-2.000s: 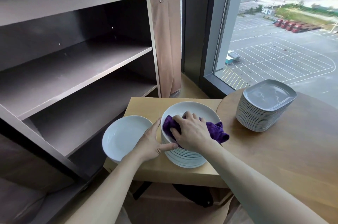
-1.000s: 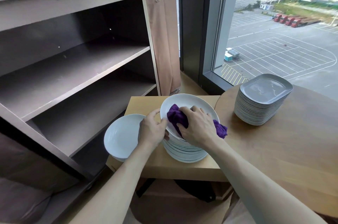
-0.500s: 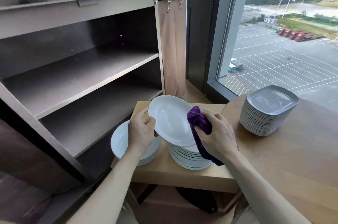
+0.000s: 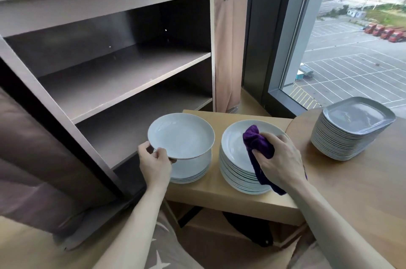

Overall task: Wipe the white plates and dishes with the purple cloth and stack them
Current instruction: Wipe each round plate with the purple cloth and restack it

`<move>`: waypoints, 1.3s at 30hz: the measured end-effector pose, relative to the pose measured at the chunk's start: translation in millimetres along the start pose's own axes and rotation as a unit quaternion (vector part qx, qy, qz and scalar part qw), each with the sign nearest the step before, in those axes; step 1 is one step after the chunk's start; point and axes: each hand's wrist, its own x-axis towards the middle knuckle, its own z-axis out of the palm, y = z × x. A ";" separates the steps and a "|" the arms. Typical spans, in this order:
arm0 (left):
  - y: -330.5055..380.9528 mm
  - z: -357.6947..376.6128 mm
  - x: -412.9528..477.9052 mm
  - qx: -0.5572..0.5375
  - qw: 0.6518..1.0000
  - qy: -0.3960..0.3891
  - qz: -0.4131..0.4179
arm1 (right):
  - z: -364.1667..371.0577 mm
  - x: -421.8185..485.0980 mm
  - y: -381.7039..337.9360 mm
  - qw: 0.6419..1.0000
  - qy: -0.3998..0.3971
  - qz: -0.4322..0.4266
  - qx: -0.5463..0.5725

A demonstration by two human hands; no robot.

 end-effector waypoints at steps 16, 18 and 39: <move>-47.0 -1.1 -3.6 0.074 0.995 0.008 -0.070 | 4.7 -0.2 5.8 1.000 -0.013 -0.008 -0.025; -50.7 -3.1 -3.6 0.088 0.994 -0.001 -0.069 | 4.2 -0.7 5.6 0.999 -0.015 -0.010 -0.030; -5.7 6.1 -14.7 0.207 0.973 -0.090 0.047 | -20.1 22.6 18.5 0.995 -0.022 0.037 -0.095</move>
